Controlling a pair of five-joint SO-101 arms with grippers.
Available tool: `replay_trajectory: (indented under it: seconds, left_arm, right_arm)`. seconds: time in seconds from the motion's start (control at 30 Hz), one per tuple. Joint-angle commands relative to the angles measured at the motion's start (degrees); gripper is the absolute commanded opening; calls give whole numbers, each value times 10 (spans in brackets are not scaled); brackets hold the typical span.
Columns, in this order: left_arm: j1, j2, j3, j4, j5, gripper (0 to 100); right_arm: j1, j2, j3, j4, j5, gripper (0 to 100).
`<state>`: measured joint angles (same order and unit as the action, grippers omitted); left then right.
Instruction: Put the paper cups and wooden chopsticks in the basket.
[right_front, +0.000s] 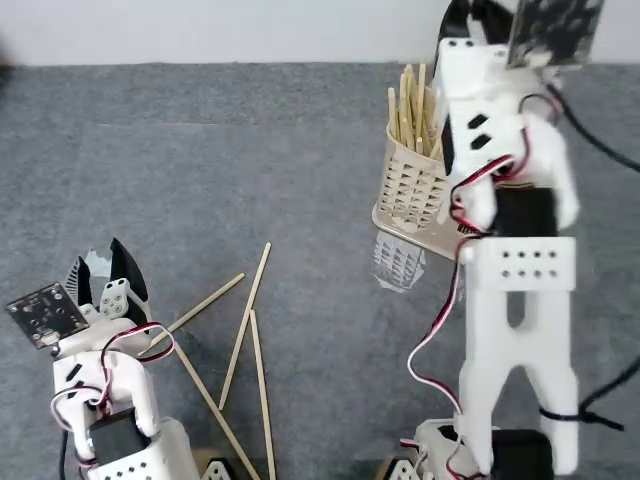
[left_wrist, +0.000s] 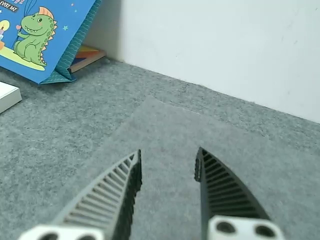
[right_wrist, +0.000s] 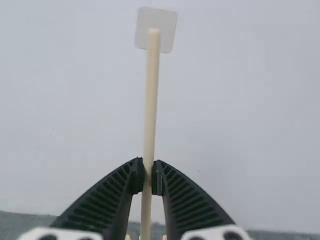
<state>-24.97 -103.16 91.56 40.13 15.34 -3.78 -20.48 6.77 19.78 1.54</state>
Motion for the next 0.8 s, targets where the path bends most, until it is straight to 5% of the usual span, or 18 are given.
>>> replay_trajectory:
  seconds: [0.0,0.17,0.4,0.77]
  left_arm:
    - [0,-11,-3,-15,4,173]
    - [0,-11,-3,-15,4,173]
    - [0,-11,-3,-15,4,173]
    - [0,-11,-3,-15,4,173]
  right_arm:
    - [6,-44,77,-113,6,8]
    - [8,-45,142,-117,6,20]
    - [-7,-81,131,-77,31,205]
    - [-130,-232,105,295,0,204]
